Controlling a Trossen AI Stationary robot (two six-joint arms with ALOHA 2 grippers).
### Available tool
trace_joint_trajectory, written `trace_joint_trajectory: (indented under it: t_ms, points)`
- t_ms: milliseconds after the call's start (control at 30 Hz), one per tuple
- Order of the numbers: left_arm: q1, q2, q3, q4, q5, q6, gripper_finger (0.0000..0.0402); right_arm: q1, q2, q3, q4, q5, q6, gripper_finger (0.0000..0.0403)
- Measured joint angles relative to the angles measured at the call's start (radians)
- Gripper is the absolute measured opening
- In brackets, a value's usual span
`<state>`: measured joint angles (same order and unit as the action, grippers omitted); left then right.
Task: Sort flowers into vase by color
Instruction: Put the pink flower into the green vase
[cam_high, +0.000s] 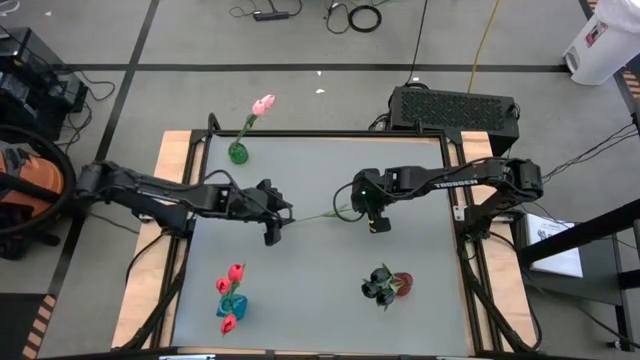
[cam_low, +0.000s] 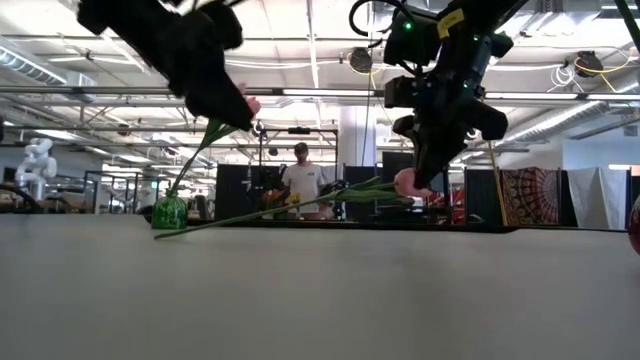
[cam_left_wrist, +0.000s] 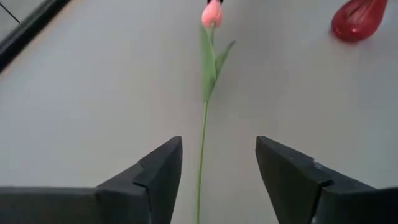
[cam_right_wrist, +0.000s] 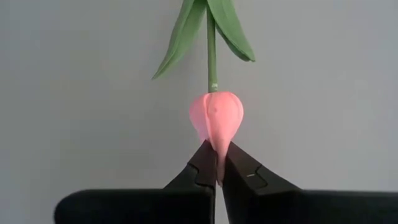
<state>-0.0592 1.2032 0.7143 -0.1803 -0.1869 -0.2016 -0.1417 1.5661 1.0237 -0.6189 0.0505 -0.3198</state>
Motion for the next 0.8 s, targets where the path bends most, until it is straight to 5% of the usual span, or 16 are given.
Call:
trace_joint_trajectory:
  t_ms: [800]
  points:
    - [0.068, 0.391, 0.058, 0.435, 0.019, 0.004, 0.0215, 0.000, 0.000, 0.000, 0.021, 0.000, -0.009, 0.0004]
